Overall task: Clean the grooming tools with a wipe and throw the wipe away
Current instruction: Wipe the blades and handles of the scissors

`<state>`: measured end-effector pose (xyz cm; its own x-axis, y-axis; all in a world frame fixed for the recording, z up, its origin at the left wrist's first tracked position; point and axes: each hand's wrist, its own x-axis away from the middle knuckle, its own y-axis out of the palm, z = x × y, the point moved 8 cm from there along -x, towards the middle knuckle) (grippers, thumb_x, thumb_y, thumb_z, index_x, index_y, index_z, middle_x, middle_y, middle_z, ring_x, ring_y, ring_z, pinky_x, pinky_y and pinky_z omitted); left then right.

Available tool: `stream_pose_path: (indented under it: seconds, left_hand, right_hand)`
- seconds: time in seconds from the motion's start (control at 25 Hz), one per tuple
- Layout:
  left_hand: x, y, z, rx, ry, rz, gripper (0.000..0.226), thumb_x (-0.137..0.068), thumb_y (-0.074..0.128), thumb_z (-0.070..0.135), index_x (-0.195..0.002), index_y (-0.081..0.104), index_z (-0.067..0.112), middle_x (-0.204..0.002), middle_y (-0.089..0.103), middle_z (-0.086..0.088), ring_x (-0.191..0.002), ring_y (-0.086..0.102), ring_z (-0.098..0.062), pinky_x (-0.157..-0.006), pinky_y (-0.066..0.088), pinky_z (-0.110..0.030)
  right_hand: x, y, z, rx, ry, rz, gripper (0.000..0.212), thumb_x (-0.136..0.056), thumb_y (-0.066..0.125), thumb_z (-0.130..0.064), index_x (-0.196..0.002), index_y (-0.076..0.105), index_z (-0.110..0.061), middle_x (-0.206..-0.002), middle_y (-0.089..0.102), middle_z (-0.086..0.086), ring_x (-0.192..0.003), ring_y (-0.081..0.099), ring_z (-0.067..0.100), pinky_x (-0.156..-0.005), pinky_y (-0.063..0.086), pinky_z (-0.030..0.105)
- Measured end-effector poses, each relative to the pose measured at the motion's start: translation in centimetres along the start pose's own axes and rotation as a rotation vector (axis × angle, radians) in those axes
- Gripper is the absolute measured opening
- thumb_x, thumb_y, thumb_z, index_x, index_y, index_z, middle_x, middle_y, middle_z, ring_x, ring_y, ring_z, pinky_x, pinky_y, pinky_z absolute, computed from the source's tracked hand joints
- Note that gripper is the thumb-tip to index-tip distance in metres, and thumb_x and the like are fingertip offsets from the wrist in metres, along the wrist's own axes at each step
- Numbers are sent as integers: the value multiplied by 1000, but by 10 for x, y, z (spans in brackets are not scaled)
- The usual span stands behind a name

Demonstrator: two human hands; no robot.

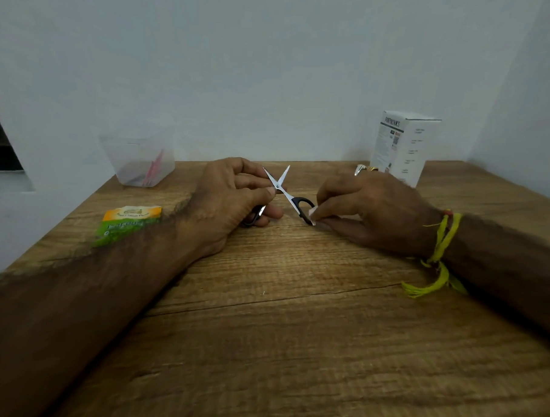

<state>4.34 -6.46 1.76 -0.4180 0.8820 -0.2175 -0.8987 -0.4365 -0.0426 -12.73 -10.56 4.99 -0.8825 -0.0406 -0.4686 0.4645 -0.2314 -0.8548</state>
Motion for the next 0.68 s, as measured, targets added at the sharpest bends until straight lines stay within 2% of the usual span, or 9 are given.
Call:
stream_pose_path:
  seconds: [0.28,0.44,0.68]
  left_hand:
    - [0,-1,-1,-1,-1,-4,22,-88,69,-7,-107,61,1,-92,78,-10,-65,76,-28,-51,59,-29]
    - [-1,0,-1,2,8,-5,23,-89,69,-7,-108,59,0,-88,78,-7,-64,75,-27,-50,58,-28]
    - [-2,1,-1,-9,18,-6,23,-89,68,-7,-109,58,-1,-87,79,-5,-64,75,-27,-49,58,-27]
  right_hand:
    - [-1,0,2,-23,4,44,13,-90,72,-14,-101,78,-12,-100,74,3,-84,70,24,-67,56,44]
    - [1,-2,8,-92,76,105,14,-87,72,-8,-100,78,-9,-101,75,4,-88,71,22,-71,58,45]
    - [-5,0,8,-119,124,170,14,-90,67,-13,-98,78,-8,-100,75,3,-87,72,23,-70,56,45]
